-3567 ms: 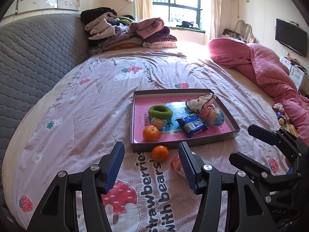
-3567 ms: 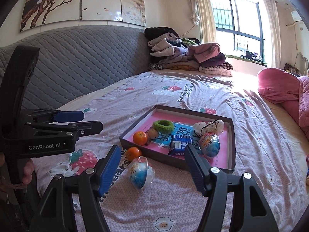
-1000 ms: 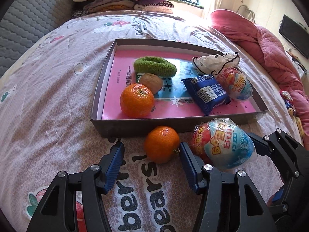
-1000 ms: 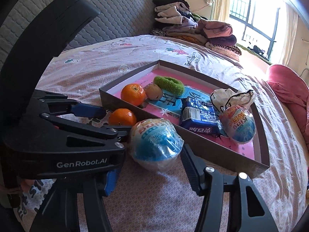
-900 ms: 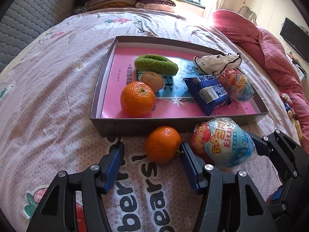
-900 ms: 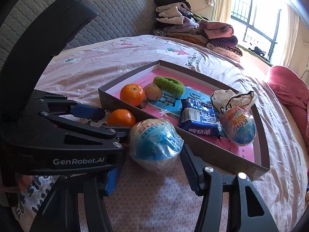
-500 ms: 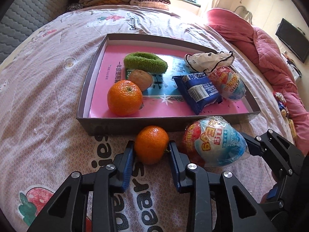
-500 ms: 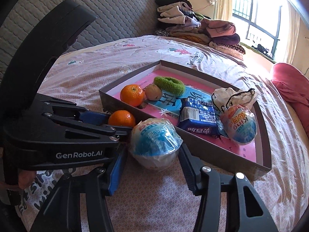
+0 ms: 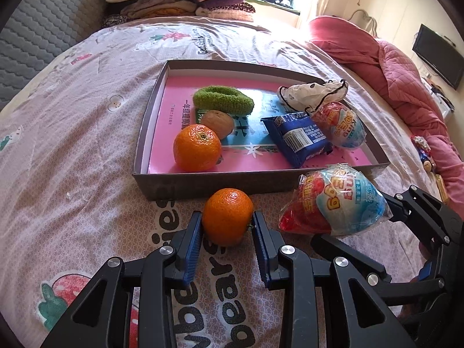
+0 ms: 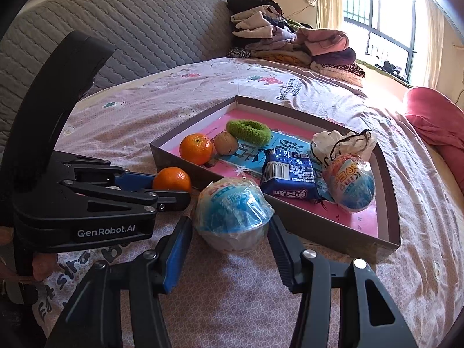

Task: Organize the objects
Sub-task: 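Close the left tool on the tangerine while the right tool grasps the wrapped toy ball, then carry the tangerine with the left tool over the box while the right tool carries the ball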

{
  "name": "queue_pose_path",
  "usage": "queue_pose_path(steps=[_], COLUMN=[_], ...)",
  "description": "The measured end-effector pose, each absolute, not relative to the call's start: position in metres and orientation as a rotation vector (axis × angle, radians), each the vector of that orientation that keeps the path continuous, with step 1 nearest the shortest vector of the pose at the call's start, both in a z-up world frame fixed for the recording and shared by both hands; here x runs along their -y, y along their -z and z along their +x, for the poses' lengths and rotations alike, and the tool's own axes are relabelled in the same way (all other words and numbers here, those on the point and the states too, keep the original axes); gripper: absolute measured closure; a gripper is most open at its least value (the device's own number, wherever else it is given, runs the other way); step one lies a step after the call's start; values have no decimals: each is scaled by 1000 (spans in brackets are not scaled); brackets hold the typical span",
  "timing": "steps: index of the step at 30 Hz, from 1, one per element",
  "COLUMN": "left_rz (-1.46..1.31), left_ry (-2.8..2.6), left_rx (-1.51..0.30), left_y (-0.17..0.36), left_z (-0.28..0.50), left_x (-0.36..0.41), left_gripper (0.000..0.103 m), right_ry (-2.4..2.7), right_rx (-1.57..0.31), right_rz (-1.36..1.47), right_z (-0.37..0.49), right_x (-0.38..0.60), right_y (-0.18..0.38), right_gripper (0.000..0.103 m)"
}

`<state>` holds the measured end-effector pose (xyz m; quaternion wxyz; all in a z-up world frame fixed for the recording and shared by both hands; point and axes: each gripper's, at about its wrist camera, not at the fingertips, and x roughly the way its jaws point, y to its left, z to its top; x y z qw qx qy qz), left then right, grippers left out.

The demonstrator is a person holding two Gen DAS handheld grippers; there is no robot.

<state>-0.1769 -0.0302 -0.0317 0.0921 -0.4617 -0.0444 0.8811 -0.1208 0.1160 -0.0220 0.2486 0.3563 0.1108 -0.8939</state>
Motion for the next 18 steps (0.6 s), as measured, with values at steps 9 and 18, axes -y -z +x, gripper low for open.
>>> queue_pose_path(steps=[9, 18], left_rz=[-1301, -1207], left_ry=[-2671, -2763], left_rx=[130, 68], left_y=[5, -33], left_z=[-160, -148], left_x=[31, 23], left_gripper=[69, 69], right_ry=[2464, 2520], right_rx=[-230, -146], right_rz=[911, 814], right_z=[-114, -108], right_x=[-127, -149], right_y=[1, -29], right_gripper=[50, 50])
